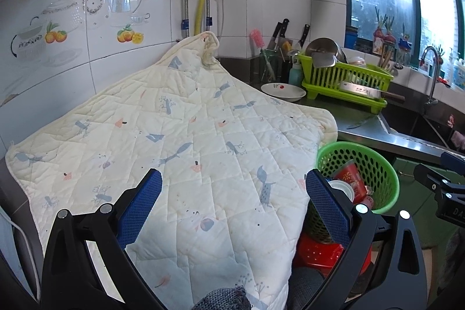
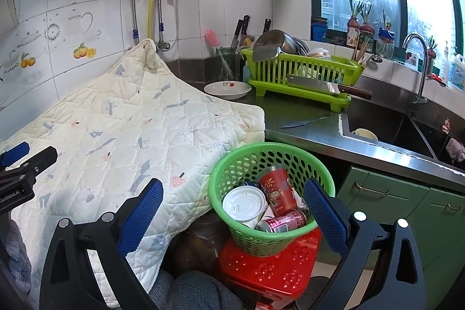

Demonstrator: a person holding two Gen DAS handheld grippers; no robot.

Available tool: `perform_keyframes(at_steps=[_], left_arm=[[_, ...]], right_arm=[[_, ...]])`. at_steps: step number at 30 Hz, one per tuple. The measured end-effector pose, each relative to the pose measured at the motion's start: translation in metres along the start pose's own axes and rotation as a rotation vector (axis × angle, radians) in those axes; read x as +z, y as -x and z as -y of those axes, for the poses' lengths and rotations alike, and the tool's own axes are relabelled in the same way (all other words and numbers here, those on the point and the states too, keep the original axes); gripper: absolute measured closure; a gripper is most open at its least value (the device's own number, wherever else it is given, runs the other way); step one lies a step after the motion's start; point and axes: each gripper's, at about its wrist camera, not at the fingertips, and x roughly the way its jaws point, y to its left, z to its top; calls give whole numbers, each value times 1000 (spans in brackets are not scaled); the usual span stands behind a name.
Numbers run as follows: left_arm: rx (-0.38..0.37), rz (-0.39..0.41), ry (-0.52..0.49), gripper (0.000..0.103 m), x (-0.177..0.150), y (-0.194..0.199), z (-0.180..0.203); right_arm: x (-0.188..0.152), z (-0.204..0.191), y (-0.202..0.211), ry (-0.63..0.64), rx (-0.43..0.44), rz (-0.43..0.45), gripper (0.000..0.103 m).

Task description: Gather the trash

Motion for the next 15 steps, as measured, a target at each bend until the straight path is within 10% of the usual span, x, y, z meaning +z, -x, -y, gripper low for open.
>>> perform_keyframes(at_steps=[15], left_arm=[[-13, 8, -8, 5, 0, 6, 2]], right_arm=[[0, -3, 8, -2, 5, 11, 9]])
